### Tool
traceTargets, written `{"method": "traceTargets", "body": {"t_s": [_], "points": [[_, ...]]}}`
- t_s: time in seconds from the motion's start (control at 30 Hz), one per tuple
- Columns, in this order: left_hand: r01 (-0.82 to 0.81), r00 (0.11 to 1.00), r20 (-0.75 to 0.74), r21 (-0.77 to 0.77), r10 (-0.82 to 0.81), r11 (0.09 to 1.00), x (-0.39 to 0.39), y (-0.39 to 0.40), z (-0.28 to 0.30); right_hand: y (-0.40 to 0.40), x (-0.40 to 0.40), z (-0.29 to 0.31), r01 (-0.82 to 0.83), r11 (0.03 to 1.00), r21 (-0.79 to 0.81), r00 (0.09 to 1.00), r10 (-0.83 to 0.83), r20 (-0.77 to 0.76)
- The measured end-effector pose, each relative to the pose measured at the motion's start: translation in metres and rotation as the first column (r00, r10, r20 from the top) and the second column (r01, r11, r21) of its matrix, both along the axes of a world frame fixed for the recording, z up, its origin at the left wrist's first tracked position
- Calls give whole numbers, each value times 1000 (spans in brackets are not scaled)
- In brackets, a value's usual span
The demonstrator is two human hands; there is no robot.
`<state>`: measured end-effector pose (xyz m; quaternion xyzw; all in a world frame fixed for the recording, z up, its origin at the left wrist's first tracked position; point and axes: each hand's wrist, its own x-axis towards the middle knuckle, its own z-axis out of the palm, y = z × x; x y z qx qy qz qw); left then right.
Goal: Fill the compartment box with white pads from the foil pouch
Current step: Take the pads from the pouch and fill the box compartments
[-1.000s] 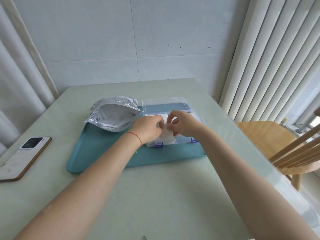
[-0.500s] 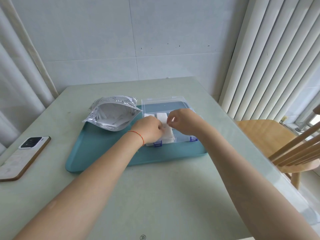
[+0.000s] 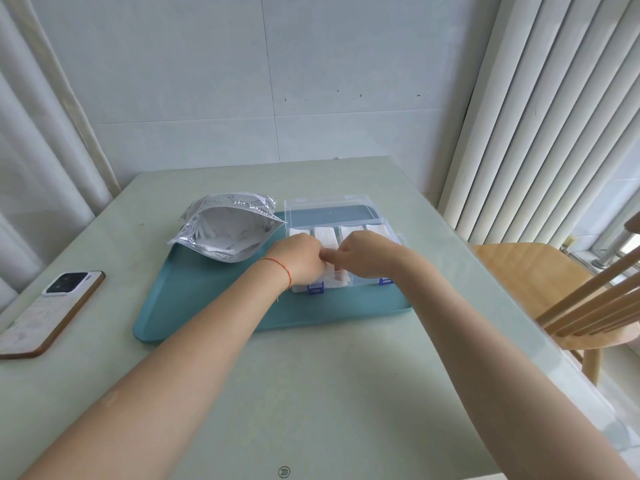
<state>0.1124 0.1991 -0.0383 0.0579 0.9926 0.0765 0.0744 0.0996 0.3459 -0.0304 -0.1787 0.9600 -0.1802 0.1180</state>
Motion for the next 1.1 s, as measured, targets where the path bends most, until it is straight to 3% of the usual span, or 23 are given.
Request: {"method": "traceTargets", "body": {"t_s": [0.13,0.23,0.33,0.43,0.5,0.57,0.63,0.73,0.83,0.9,1.1], "points": [[-3,1000,10,0,3,1000,-1,-1,0,2,6,8,47,999,7,998,-48,34],[16,1000,5,45,-16,999,4,-5,6,-3,6,13,83,994,-66,992,-89,-92],[0,979,-200,183,38,983,13,-21,16,-23,1,17,75,980,-186,972,-113,-204],[-86,881,-416,324,224,942,23,-60,21,-61,2,19,-13,958,-286,970,-56,-234],[-189,759,-534,369,374,910,30,-89,20,-90,3,17,-81,953,-293,962,-2,-273],[-261,600,-652,388,463,884,37,-116,17,-117,1,12,-121,958,-259,952,38,-303],[-299,524,-694,393,493,870,42,-140,10,-143,-4,6,-139,975,-172,941,76,-329],[-365,643,-525,431,558,825,42,-161,0,-169,-11,-6,-165,986,1,916,154,-370],[-323,742,-381,519,552,791,40,-170,-9,-190,-13,-14,-181,966,185,884,242,-401],[-275,745,-379,576,549,770,41,-173,-13,-203,-14,-17,-175,944,280,862,284,-420],[-210,731,-397,643,555,736,41,-173,-16,-219,-23,-24,-109,922,371,864,272,-423]]}}
